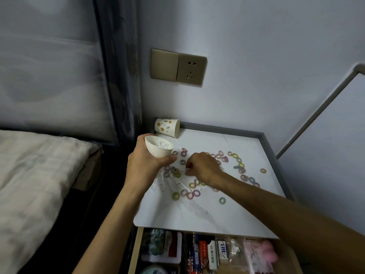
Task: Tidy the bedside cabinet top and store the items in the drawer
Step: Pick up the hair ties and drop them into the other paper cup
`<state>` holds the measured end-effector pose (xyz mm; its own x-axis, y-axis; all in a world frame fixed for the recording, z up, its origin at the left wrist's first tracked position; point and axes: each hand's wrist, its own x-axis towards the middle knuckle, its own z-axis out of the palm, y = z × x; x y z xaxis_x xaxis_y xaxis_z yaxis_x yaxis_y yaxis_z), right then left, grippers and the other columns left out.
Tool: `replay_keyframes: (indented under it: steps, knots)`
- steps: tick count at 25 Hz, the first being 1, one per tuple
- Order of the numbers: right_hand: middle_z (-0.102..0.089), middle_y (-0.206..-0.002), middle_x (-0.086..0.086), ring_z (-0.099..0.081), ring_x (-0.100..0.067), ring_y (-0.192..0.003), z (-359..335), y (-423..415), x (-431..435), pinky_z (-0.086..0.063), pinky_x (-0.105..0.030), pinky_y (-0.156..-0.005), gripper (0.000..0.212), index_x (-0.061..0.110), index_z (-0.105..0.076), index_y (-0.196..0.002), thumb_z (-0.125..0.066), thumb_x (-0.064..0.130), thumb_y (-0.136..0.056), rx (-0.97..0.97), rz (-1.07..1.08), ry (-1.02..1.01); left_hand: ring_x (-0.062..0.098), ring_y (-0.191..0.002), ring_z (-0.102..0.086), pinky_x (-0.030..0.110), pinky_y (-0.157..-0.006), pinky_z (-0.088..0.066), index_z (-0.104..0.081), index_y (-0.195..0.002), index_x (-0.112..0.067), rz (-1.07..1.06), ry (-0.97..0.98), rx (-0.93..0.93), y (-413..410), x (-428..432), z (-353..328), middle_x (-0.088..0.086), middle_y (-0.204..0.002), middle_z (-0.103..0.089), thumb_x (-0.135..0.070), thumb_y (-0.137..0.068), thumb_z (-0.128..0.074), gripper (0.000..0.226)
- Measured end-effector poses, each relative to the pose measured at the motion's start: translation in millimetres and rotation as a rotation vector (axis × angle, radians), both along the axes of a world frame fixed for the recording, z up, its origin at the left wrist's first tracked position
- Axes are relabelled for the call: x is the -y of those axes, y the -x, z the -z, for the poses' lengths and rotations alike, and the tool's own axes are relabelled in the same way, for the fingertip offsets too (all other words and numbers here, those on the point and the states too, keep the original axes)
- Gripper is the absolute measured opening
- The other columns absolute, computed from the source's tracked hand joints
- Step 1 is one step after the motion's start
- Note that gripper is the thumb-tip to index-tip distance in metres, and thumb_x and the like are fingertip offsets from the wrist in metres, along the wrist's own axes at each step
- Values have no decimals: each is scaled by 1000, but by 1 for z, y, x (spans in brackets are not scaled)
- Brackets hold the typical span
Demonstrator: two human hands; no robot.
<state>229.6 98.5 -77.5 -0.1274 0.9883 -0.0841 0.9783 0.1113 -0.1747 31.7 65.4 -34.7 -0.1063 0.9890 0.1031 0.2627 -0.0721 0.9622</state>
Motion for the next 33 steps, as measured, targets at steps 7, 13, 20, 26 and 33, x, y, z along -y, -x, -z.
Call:
replay_keyframes:
  steps: [7,13,20,26,33]
  knots:
    - [-70,-103,-10,-67,-25,-93,-10,-10,3,-50,-32,-77,23,11,-69,-107,-64,29,-93,71,-27,-61,6,-89,-60,26,-69,-50,-52,-115,-31,20,15,-58,0,2,2,-15,-97,-63,-31,-56,-92,72]
    - [-67,-82,21,-62,7,-73,-94,-15,-5,-44,-9,-66,16,19,-76,-103,-67,23,-90,-390,-281,-145,15,-86,-61,23,-61,-45,-50,-114,-32,130,42,-196,-11,9,4,-6,-99,-64,-28,-54,-92,73]
    - [-68,-92,10,-61,-4,-82,-109,19,14,-51,-23,-76,18,17,-74,-102,-68,14,-85,-341,-554,-67,15,-90,-64,38,-75,-55,-52,-118,-29,199,-24,-179,-23,18,-4,-6,-100,-66,-23,-56,-91,73]
    - [-73,-82,5,-66,-1,-68,-72,-30,24,-54,-23,-66,7,16,-75,-88,-72,12,-84,-392,-146,-18,-3,-82,-61,6,-56,-43,-51,-112,-34,107,-12,-93,-9,16,-4,-16,-93,-65,-25,-53,-92,72]
    - [-73,-88,3,-65,-10,-82,1,-45,52,-46,-19,-70,10,17,-73,-91,-75,18,-82,-99,-47,61,-1,-84,-60,4,-56,-42,-51,-113,-35,66,-33,-77,2,12,-3,-14,-96,-65,-27,-55,-93,72]
